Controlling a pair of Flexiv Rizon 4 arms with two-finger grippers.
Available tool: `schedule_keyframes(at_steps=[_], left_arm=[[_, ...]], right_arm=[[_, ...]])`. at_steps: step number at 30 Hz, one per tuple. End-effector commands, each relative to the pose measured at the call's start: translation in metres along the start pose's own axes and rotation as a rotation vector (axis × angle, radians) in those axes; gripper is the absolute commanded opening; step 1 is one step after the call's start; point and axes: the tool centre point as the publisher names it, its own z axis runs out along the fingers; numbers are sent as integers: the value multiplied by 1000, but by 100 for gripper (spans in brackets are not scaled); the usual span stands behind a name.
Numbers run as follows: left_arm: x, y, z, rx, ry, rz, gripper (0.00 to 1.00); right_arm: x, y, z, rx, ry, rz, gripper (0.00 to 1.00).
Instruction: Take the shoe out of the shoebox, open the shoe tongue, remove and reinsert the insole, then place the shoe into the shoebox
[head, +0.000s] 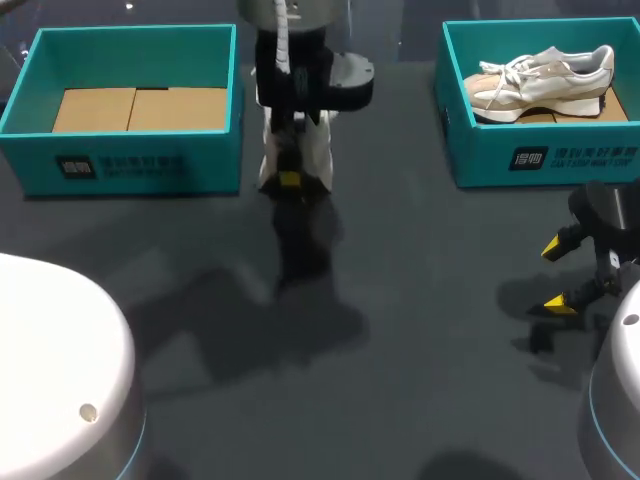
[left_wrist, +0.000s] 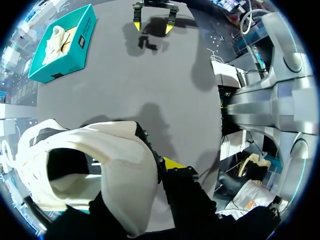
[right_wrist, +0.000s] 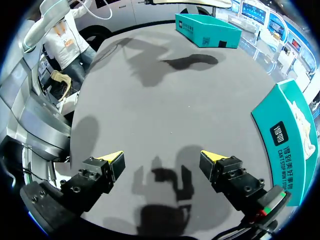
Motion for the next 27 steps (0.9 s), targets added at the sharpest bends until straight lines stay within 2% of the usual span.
schedule_keyframes(at_steps=[1,18,27], left_arm=[[-19,44,-12,32,20,10,0],[-107,160,-46,26,44,24,0],[-107,160,-46,26,44,24,0]], right_arm=[[1,0,0,1,-1,0,100],[1,0,0,1,-1,0,100],[1,0,0,1,-1,0,100]])
